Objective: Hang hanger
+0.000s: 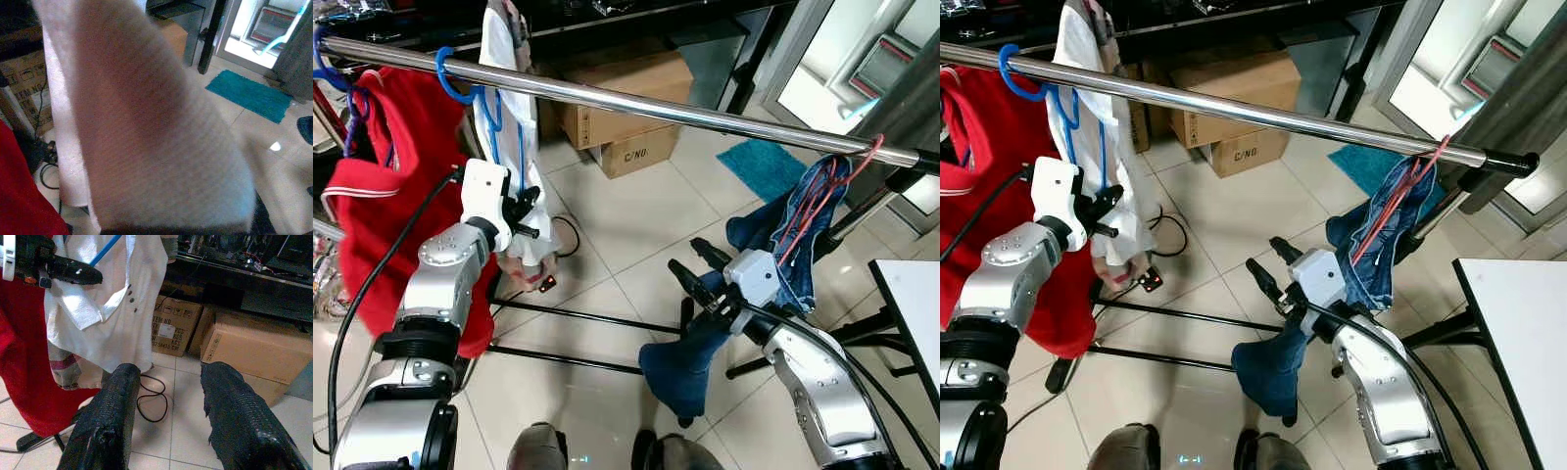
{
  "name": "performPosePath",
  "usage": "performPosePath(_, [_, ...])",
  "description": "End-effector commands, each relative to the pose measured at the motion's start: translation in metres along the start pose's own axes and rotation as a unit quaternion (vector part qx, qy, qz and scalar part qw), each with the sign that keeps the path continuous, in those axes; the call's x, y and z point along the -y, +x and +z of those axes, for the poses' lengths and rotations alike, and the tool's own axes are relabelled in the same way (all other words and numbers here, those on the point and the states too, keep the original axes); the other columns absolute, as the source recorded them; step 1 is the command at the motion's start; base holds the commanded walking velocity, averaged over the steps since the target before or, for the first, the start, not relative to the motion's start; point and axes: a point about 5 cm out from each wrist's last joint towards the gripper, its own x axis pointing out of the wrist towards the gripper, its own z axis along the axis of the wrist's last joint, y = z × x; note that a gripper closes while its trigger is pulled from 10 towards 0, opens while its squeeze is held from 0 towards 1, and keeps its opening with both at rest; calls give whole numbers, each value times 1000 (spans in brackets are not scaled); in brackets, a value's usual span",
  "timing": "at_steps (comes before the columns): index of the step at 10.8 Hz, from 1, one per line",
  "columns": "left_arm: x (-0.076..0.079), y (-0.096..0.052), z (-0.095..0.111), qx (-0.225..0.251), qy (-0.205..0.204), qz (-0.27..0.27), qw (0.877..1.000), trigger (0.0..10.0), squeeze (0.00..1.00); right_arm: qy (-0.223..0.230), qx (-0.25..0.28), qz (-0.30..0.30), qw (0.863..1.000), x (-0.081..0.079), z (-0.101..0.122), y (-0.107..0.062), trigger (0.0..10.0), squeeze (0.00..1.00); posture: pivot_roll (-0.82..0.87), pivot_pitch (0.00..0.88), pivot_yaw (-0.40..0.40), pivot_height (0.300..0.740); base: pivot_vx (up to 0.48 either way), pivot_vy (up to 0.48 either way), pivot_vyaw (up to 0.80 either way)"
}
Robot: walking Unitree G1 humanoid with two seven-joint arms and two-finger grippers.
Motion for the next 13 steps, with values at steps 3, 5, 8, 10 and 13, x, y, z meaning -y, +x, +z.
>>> performPosePath(3, [11,-3,-1,14,39,3,999,10000,0,1,-2,-12,1000,6,-1,0,10000,0,203,127,-111,740,0,0,0])
performPosePath(5, [19,-13,8,72,76,30,994,10000,557,2,0,-17,1000,8,-1,1,10000,0,209,119,-103,740,0,0,0])
performPosePath(8, [32,-24,-3,73,59,37,995,10000,8,5,4,-16,1000,5,-3,5,10000,0,226,104,-94,740,0,0,0])
performPosePath(10, [38,-28,-9,72,48,50,995,10000,0,5,7,-18,1000,6,-3,8,10000,0,230,95,-93,740,0,0,0])
performPosePath(13, [42,-34,-11,74,38,75,994,10000,0,4,11,-18,1000,7,-3,11,10000,0,244,82,-93,740,0,0,0])
